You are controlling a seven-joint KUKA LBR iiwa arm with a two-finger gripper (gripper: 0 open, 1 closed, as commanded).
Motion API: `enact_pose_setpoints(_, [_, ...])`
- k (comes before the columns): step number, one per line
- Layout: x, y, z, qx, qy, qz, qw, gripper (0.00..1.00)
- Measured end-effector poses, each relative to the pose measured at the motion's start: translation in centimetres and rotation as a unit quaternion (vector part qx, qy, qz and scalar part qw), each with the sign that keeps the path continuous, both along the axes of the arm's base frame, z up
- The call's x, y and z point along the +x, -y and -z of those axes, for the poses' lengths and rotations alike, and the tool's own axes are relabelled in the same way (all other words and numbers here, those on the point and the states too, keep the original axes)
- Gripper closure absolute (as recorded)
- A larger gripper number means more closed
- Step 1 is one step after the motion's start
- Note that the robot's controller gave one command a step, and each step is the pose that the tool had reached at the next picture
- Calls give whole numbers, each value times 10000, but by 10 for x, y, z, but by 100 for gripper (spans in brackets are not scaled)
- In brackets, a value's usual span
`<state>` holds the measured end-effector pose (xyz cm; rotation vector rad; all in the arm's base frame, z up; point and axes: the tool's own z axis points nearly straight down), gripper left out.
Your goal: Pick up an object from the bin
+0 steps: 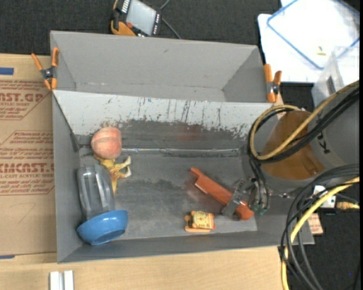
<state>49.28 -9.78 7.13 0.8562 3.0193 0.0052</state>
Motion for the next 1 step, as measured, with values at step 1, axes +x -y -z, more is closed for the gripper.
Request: enact_pose_setpoints(1, [0, 0, -1, -1, 1, -1, 10000, 100])
